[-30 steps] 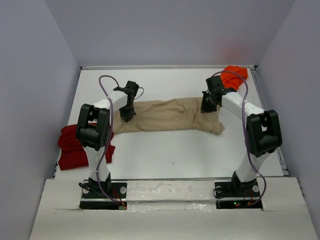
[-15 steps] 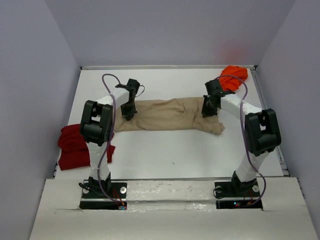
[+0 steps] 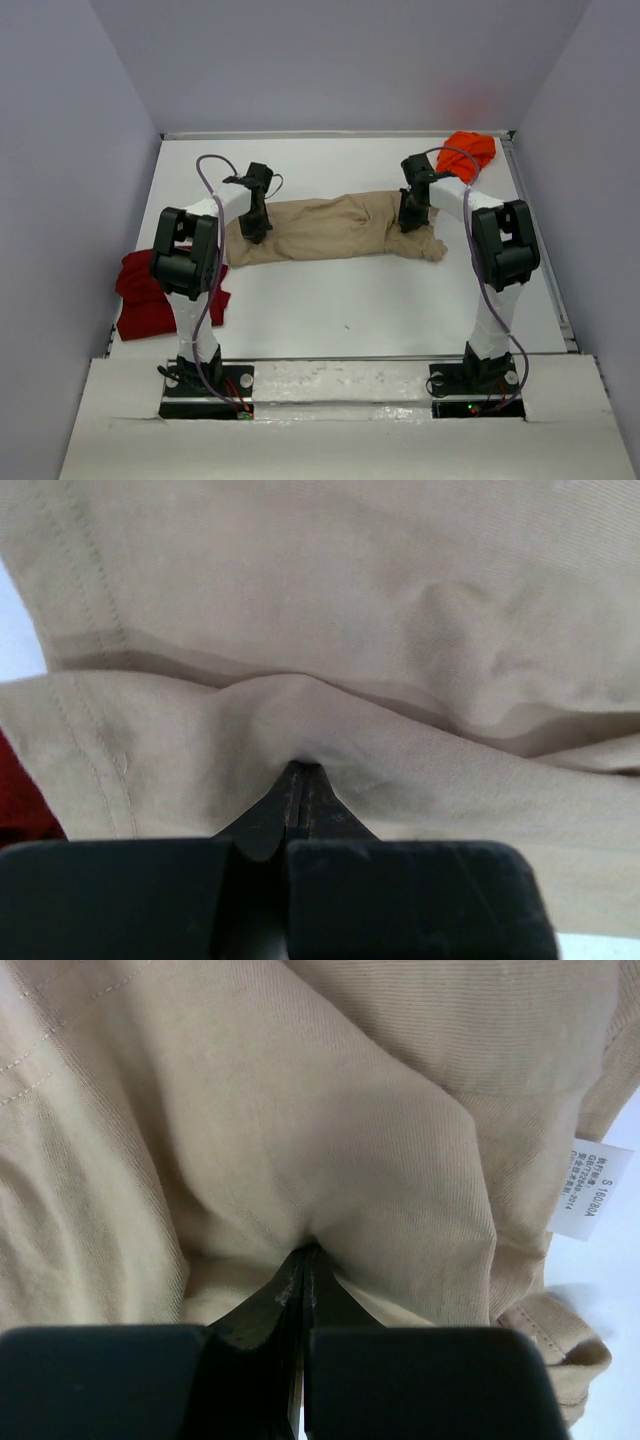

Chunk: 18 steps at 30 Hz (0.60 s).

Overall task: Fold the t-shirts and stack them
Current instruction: Rotate the tshirt 90 degrees

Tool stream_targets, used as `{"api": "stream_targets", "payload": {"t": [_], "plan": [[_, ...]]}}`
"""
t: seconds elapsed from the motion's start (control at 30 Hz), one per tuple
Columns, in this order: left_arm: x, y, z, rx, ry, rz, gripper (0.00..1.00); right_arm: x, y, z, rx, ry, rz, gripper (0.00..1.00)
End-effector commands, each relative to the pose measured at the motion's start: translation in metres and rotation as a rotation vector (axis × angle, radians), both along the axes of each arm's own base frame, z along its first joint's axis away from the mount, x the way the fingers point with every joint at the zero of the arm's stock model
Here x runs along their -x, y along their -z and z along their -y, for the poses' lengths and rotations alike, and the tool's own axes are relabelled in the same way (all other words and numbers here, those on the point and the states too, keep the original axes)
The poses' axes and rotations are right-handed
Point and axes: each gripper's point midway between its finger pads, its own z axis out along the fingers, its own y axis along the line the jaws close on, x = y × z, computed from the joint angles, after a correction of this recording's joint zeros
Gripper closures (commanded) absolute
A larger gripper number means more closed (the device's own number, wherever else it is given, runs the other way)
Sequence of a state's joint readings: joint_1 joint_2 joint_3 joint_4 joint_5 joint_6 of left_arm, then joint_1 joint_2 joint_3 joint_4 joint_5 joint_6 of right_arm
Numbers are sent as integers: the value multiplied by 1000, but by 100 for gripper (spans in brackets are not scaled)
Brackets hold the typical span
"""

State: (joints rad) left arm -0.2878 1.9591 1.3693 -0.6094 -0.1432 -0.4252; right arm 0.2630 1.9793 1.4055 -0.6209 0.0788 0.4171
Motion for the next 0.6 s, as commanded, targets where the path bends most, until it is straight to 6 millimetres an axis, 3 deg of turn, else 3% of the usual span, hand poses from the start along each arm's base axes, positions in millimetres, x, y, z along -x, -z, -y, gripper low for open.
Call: {"api": "stream_targets", "payload": {"t": [0.0,0.2,0.37,0.43,0.47,0.5,0.57], "plan": [[42,15,13,107,6,-106,100,-17,6,-7,12,-52,-17,100],[71,14,18,165,-15,-120,100,-50,3,-29,-47,-125,-12,100],[103,15,45,208,48,-153,100,-69,17,-35,-38,-175,-62,100],[119,18,56,239,57,-180,100,-82,11,-40,-48,-181,-29,100],[129,20,63,248,81,-190,100,-84,19,-41,-50,-186,-44,100],[135,21,69,257,91,-198,100,-95,10,-48,-73,-197,-16,100],[144,23,80,289,106,-218,100,-98,11,-50,-75,-203,-36,100]]}}
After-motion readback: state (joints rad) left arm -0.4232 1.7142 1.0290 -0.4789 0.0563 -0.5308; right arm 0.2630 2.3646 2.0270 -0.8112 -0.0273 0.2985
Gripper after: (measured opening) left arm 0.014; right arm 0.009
